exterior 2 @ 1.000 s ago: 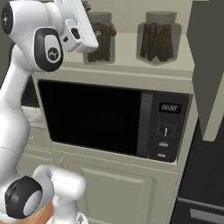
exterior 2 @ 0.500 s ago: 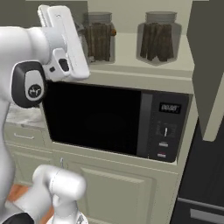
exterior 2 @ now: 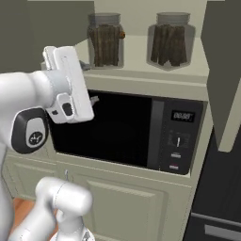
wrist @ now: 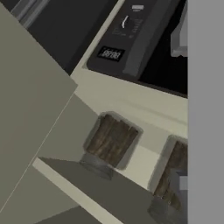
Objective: Pick the jar and jar from the dining table and place them in the open cabinet. Close the cabinet after placing the objects.
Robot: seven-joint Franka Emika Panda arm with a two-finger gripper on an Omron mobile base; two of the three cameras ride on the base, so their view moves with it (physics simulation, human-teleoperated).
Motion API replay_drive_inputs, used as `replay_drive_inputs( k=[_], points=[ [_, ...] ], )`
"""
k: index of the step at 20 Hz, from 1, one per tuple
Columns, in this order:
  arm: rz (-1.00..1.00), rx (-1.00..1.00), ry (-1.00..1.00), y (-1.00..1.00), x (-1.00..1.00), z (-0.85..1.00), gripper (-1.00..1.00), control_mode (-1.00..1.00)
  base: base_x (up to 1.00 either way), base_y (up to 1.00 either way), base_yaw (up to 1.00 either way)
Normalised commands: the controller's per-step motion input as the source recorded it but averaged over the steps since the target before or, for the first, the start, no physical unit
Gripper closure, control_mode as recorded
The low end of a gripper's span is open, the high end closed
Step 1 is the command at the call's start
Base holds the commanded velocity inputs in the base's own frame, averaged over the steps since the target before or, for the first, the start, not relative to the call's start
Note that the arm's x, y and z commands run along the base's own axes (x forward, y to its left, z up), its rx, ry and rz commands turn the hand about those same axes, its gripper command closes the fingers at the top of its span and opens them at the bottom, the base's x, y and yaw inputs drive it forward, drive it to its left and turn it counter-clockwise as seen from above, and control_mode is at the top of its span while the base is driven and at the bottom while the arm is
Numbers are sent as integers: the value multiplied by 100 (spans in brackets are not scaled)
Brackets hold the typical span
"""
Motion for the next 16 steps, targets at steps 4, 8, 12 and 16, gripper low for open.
replay_drive_inputs(
  k=[4,8,12,16],
  points=[
    [0,20,5,-2,-42,-63,-100,-100,0,0,0],
    [0,29,6,-9,-77,-31,-100,-100,0,0,0],
    [0,28,12,-8,-72,-13,-100,-100,0,0,0],
    [0,25,9,-12,-53,-5,-100,-100,0,0,0]
  ],
)
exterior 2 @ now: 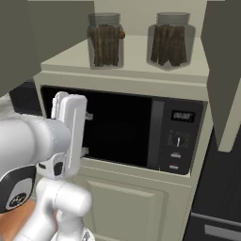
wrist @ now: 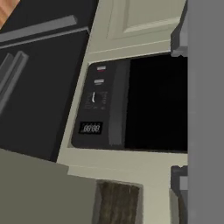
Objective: Pick the jar and jar from the dining table and place them in the open cabinet. Close the cabinet after placing the objects.
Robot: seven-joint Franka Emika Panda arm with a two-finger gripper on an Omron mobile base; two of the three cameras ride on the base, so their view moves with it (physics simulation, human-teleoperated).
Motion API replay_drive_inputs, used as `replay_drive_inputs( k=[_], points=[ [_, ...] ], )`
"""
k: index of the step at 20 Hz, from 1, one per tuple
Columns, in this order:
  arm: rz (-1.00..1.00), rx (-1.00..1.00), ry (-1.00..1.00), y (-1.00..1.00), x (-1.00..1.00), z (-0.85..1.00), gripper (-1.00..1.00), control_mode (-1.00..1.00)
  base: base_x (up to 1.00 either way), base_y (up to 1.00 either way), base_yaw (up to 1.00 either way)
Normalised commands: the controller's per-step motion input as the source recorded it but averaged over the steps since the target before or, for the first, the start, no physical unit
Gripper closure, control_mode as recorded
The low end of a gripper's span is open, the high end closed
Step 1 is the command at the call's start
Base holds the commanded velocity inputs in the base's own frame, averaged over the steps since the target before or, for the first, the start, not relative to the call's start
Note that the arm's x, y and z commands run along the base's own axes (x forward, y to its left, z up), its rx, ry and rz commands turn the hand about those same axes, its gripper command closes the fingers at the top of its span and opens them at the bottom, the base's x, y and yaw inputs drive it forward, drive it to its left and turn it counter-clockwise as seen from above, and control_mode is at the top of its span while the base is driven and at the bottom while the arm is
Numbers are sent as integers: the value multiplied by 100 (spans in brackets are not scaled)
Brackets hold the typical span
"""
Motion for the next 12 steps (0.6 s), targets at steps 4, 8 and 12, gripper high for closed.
replay_drive_inputs(
  k=[4,8,12],
  points=[
    [1,20,4,-22,-25,0,-100,-100,0,0,0],
    [7,22,2,-27,-1,-10,-100,-100,0,0,0],
    [14,25,-3,-14,9,-48,-100,-100,0,0,0]
  ],
)
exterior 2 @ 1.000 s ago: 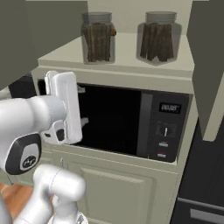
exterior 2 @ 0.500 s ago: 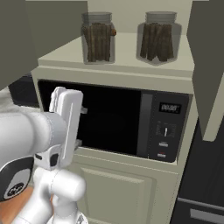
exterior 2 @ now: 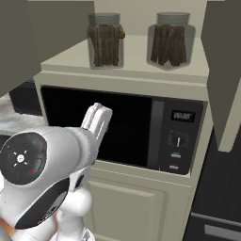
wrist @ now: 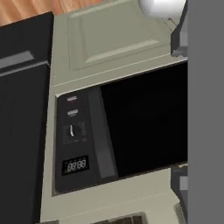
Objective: Pick the jar and jar from the dining table and place them in the open cabinet. Close the cabinet after placing the objects.
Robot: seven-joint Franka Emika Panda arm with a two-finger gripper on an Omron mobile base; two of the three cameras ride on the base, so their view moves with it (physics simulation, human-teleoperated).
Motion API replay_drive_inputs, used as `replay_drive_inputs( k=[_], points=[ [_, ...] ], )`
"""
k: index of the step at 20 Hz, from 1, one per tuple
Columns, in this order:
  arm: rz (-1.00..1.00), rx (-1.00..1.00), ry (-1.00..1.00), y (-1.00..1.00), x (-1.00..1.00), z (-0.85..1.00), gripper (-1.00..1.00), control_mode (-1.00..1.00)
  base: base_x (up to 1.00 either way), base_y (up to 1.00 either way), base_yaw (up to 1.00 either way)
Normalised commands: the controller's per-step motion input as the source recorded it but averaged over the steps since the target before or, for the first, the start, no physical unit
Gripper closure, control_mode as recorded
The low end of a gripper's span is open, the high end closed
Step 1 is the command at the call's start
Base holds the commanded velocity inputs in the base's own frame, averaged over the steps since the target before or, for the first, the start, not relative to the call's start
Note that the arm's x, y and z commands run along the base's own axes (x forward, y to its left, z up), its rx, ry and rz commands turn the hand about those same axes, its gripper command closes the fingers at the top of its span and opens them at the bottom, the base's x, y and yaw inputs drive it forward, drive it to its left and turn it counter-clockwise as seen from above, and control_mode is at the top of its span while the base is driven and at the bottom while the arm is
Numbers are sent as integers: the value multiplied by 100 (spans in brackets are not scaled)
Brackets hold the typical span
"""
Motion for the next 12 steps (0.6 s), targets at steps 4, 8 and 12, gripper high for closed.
replay_drive_inputs(
  k=[4,8,12],
  points=[
    [17,26,-15,4,37,-90,-100,-100,0,0,0],
    [15,26,-25,19,54,-75,-100,-100,0,0,0],
    [11,24,-28,12,33,-40,-100,-100,0,0,0]
  ],
)
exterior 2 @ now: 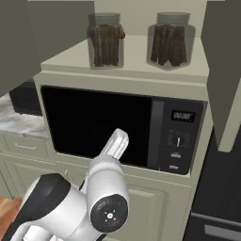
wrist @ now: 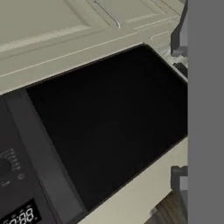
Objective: Pick the jar and jar from the dining table and place them in the open cabinet. Close the cabinet after placing the objects.
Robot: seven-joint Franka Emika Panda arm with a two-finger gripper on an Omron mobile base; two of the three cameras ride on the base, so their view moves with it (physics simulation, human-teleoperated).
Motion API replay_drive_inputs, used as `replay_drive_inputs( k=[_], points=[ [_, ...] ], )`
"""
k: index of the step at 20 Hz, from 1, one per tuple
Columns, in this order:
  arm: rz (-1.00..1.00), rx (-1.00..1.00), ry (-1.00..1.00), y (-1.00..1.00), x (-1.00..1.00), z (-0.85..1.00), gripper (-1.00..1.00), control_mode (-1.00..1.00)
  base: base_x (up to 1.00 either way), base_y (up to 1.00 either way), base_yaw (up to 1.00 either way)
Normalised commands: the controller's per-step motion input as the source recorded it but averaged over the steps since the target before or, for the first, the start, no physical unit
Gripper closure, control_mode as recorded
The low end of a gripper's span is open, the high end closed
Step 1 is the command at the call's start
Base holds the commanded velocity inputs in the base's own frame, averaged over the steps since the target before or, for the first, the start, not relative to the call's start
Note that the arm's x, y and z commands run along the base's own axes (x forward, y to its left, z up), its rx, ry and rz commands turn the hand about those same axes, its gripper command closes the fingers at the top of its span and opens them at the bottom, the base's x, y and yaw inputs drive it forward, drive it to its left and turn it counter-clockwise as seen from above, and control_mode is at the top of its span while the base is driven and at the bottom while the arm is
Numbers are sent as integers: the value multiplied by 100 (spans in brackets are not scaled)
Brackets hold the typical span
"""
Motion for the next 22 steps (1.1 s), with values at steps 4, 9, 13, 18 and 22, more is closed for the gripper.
replay_drive_inputs(
  k=[4,9,13,18,22],
  points=[
    [3,18,-10,-4,2,-8,-100,-100,0,0,0],
    [0,15,-8,-32,13,1,-100,-100,0,0,0],
    [6,18,-11,-40,27,0,-100,-100,0,0,0],
    [11,20,-5,-45,24,1,-100,-100,0,0,0],
    [7,17,-1,-49,20,6,-100,-100,0,0,0]
  ],
)
